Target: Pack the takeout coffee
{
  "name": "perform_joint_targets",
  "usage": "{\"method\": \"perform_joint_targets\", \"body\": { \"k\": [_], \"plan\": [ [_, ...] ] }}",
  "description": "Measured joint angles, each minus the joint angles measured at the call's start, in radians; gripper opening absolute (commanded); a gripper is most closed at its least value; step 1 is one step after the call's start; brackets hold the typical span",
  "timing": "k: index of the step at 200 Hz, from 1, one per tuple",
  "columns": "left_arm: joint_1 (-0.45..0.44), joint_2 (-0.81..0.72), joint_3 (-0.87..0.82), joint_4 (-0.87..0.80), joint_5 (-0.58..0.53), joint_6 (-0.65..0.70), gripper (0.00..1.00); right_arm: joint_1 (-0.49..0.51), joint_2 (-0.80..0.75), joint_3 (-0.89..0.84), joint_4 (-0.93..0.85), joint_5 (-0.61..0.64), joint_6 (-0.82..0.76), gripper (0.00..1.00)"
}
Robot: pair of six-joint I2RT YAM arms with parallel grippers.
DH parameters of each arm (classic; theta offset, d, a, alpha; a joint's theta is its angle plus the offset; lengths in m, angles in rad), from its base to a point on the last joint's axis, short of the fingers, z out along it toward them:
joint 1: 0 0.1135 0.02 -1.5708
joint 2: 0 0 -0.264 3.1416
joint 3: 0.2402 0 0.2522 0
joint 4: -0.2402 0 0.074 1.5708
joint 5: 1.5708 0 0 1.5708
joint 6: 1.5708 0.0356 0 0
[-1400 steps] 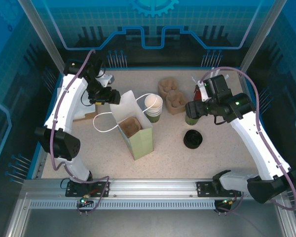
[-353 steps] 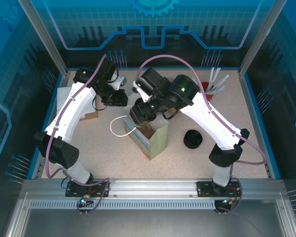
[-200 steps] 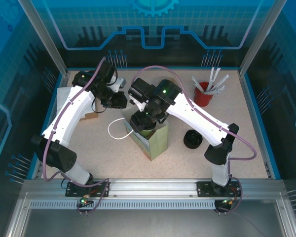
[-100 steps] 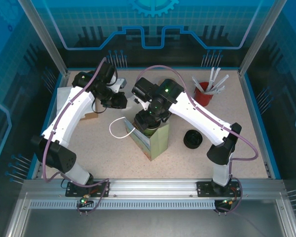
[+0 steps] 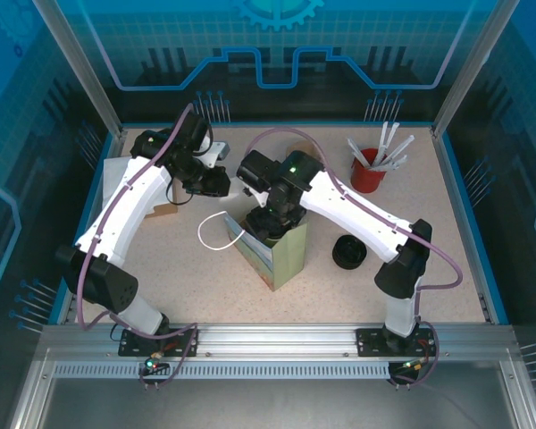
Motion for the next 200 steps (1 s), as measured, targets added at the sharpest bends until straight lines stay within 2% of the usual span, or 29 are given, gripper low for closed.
{"method": "perform_joint_targets", "body": {
  "k": [42, 140, 200],
  "plan": [
    [0.000, 0.000, 0.000, 0.000, 0.000, 0.002, 0.21, 0.000, 0.000, -0.047, 0.042, -0.002, -0.006, 0.75],
    [0.000, 0.000, -0.032, 0.004, -0.018, 0.002, 0.40, 0.000, 0.003, -0.126, 0.084, -0.002, -0.016, 0.76],
    [-0.004, 0.001, -0.042, 0.003, -0.070, 0.003, 0.43, -0.001, 0.003, -0.180, 0.113, -0.003, -0.030, 0.76]
  ]
}}
